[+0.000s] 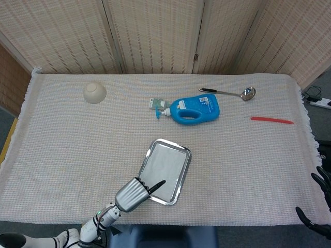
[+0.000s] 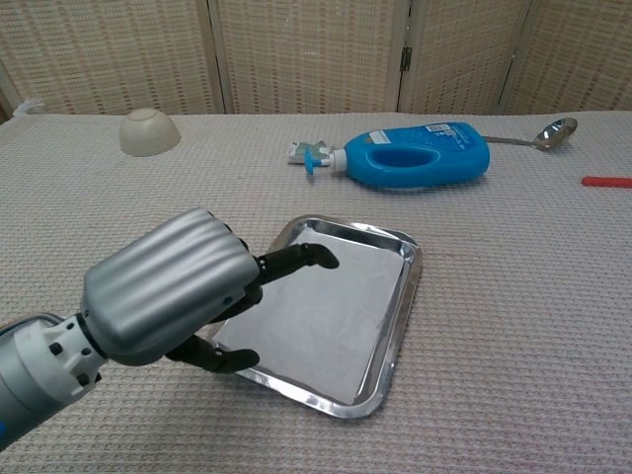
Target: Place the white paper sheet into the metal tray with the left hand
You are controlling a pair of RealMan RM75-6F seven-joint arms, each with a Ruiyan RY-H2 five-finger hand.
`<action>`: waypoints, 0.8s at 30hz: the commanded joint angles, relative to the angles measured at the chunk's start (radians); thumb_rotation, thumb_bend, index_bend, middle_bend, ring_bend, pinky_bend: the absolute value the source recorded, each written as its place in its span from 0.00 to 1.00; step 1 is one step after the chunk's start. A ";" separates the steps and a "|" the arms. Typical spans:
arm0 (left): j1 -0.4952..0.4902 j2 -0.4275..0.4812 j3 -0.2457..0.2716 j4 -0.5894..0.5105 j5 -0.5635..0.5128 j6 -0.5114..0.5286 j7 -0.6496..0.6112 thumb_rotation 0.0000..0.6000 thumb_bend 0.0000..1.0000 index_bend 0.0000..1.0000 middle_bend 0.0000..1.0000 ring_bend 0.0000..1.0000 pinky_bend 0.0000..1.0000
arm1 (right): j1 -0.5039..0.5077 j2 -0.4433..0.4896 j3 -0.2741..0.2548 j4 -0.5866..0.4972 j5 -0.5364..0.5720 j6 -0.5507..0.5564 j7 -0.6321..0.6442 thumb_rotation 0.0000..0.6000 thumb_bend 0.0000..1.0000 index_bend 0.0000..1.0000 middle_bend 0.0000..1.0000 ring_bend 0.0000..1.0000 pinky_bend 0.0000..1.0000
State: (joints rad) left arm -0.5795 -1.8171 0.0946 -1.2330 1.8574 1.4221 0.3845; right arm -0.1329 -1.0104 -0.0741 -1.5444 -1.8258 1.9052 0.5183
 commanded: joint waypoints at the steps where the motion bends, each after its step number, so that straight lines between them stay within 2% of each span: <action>1: 0.032 0.058 0.009 -0.053 0.013 0.051 0.011 1.00 0.17 0.25 1.00 1.00 1.00 | 0.002 -0.004 -0.002 0.001 -0.004 -0.005 -0.009 1.00 0.38 0.00 0.00 0.00 0.00; 4: 0.052 0.096 0.010 -0.082 0.016 0.082 0.015 1.00 0.17 0.23 1.00 0.96 1.00 | 0.004 -0.007 -0.004 0.000 -0.009 -0.013 -0.018 1.00 0.38 0.00 0.00 0.00 0.00; 6: 0.096 0.162 0.011 -0.107 0.024 0.171 0.003 1.00 0.17 0.22 1.00 0.87 1.00 | 0.010 -0.014 -0.007 -0.001 -0.018 -0.027 -0.038 1.00 0.38 0.00 0.00 0.00 0.00; 7: 0.111 0.184 0.014 -0.116 0.025 0.194 -0.007 1.00 0.17 0.22 0.97 0.79 0.96 | 0.012 -0.017 -0.007 -0.001 -0.019 -0.031 -0.046 1.00 0.38 0.00 0.00 0.00 0.00; 9: 0.151 0.240 0.023 -0.147 0.000 0.224 -0.017 1.00 0.17 0.21 0.82 0.61 0.74 | 0.015 -0.025 -0.008 -0.002 -0.021 -0.042 -0.064 1.00 0.38 0.00 0.00 0.00 0.00; 11: 0.199 0.311 0.031 -0.200 -0.048 0.241 -0.003 1.00 0.17 0.21 0.51 0.33 0.34 | 0.020 -0.033 -0.008 -0.003 -0.022 -0.056 -0.083 1.00 0.38 0.00 0.00 0.00 0.00; 12: 0.221 0.345 0.037 -0.226 -0.072 0.247 0.001 1.00 0.17 0.19 0.39 0.22 0.22 | 0.021 -0.036 -0.009 -0.004 -0.021 -0.061 -0.092 1.00 0.38 0.00 0.00 0.00 0.00; 14: 0.272 0.420 0.045 -0.277 -0.121 0.275 -0.013 1.00 0.17 0.16 0.23 0.08 0.08 | 0.024 -0.043 -0.012 -0.003 -0.023 -0.075 -0.113 1.00 0.38 0.00 0.00 0.00 0.00; 16: 0.323 0.476 0.046 -0.290 -0.155 0.325 -0.051 1.00 0.17 0.13 0.16 0.01 0.01 | 0.028 -0.054 -0.011 -0.001 -0.025 -0.089 -0.145 1.00 0.38 0.00 0.00 0.00 0.00; 20: 0.425 0.515 0.031 -0.253 -0.216 0.430 -0.129 1.00 0.17 0.13 0.14 0.00 0.00 | 0.039 -0.075 -0.016 -0.003 -0.030 -0.128 -0.206 1.00 0.38 0.00 0.00 0.00 0.00; 22: 0.470 0.522 0.028 -0.227 -0.261 0.444 -0.181 1.00 0.17 0.13 0.14 0.00 0.00 | 0.045 -0.082 -0.023 -0.011 -0.033 -0.157 -0.244 1.00 0.38 0.00 0.00 0.00 0.00; 24: 0.486 0.540 0.032 -0.230 -0.290 0.415 -0.186 1.00 0.17 0.11 0.13 0.00 0.00 | 0.051 -0.087 -0.027 -0.020 -0.040 -0.177 -0.277 1.00 0.38 0.00 0.00 0.00 0.00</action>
State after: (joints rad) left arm -0.1219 -1.3048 0.1259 -1.4734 1.6050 1.8489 0.2233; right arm -0.0901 -1.0880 -0.0948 -1.5551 -1.8587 1.7509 0.2699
